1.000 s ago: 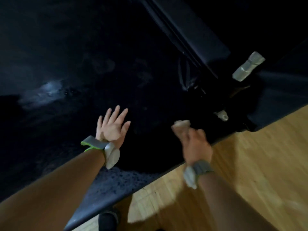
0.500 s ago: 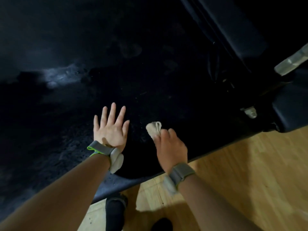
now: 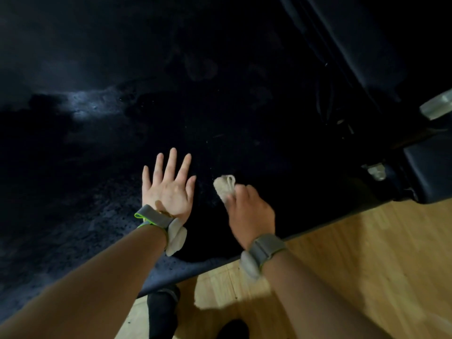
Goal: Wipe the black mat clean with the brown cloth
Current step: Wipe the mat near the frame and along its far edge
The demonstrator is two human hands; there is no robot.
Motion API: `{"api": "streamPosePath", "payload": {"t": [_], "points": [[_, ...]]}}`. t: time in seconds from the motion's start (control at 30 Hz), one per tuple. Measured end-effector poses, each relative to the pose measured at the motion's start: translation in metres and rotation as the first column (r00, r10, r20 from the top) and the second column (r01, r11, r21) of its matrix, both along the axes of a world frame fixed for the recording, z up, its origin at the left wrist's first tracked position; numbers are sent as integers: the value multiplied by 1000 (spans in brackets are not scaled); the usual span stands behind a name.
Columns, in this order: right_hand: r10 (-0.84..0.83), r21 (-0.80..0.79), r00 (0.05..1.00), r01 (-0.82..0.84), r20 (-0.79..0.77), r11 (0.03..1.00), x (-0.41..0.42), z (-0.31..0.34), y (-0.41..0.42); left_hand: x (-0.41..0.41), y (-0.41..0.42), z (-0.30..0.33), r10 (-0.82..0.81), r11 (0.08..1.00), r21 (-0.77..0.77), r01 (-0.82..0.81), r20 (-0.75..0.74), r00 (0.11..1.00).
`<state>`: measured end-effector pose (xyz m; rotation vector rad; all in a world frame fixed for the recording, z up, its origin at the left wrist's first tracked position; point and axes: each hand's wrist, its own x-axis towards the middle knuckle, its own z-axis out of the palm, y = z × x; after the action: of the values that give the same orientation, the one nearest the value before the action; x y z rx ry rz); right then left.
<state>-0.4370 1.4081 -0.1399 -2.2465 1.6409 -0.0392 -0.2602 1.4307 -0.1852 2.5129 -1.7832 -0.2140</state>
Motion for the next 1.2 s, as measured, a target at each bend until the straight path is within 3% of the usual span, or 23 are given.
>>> {"api": "streamPosePath", "payload": {"t": [0.1, 0.2, 0.23, 0.37, 0.43, 0.47, 0.53, 0.63, 0.67, 0.77, 0.83, 0.87, 0.97, 1.03, 1.13, 1.2], "points": [[-257, -101, 965, 251, -49, 963, -24, -2, -56, 0, 0, 1, 3, 1000, 23, -3, -1, 1000], [-459, -143, 888, 456, 19, 878, -24, 0, -86, -1, 1, 2, 4, 1000, 21, -4, 0, 1000], [-426, -163, 904, 423, 14, 891, -7, 2, -78, -1, 1, 3, 5, 1000, 25, -5, 1, 1000], [-5, -155, 973, 42, 232, 987, 51, -1, -22, 2, 0, 2, -14, 998, 64, 14, -3, 1000], [98, -187, 978, -64, 182, 980, 46, -2, -34, 2, 0, 2, -8, 998, 55, 9, -7, 1000], [71, -190, 989, -46, 127, 981, 40, 0, -52, 3, -1, 3, 0, 999, 45, 0, -8, 1000], [-170, -163, 984, 160, -49, 974, 14, 1, -100, 2, 0, 2, 4, 998, 56, -4, -7, 1000], [-478, -17, 878, 478, -25, 878, -9, 8, -141, -1, 2, 4, -2, 999, 44, 2, 1, 1000], [-451, -19, 891, 450, -47, 893, 1, 12, -138, 0, 2, 3, -3, 999, 50, 3, -5, 1000], [-112, 38, 993, 113, -34, 993, 48, 12, -103, 0, 1, 2, 6, 998, 68, -6, -10, 1000], [49, 26, 999, -49, -3, 998, 58, 7, -95, 1, 0, 3, 5, 997, 72, -4, -12, 1000], [48, 10, 998, -48, -36, 999, 53, 7, -104, 1, -1, 4, 1, 996, 85, 1, -24, 1000], [-163, -96, 982, 154, -92, 983, 24, 4, -142, -2, 0, 5, 5, 995, 103, -1, -45, 999], [-172, -152, 982, 159, -74, 975, 15, -1, -148, 0, -1, 8, 0, 997, 72, 1, -24, 1000], [-124, -147, 990, 113, -66, 983, 13, -3, -155, 22, -26, 16, -95, 990, -94, 102, 78, 992], [-256, -117, 965, 247, -65, 962, 1, 0, -174, 55, -65, 21, -101, 979, -161, 124, 148, 984]]}}
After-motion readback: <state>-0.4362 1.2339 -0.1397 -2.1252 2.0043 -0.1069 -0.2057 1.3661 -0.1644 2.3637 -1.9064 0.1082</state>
